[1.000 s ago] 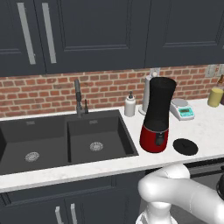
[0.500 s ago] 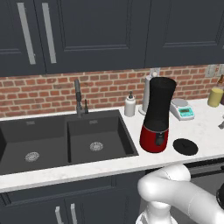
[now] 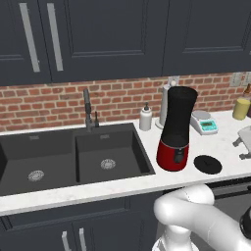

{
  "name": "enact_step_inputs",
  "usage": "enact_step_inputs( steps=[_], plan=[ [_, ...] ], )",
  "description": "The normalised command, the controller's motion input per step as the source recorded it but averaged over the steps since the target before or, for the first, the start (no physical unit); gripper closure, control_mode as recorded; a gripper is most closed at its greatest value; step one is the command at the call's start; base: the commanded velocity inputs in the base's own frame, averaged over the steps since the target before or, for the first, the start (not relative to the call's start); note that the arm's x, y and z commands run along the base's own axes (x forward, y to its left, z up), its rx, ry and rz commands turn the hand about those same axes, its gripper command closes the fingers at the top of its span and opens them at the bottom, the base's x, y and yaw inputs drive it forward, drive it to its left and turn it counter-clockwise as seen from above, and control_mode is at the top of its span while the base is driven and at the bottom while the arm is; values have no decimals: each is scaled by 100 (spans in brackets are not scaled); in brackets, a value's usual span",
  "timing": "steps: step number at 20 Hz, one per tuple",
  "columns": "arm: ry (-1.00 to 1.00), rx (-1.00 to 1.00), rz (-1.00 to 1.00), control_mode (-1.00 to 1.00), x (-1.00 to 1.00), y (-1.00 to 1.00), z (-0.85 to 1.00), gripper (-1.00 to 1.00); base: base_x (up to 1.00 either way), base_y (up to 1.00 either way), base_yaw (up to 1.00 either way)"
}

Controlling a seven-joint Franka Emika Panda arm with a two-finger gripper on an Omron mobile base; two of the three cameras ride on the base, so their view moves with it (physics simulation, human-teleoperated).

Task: Close the lid blender by securely placing the lid on top.

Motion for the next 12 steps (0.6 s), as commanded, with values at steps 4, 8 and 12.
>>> enact_step_inputs(
  steps=[4, 8, 12],
  plan=[
    [0, 0, 0, -100, 32, 0, -22, -100, 0, 0, 0],
    [0, 0, 2, -100, 14, 0, -18, -100, 0, 0, 0],
    [0, 0, 6, -100, 7, 0, -30, -100, 0, 0, 0]
  ],
)
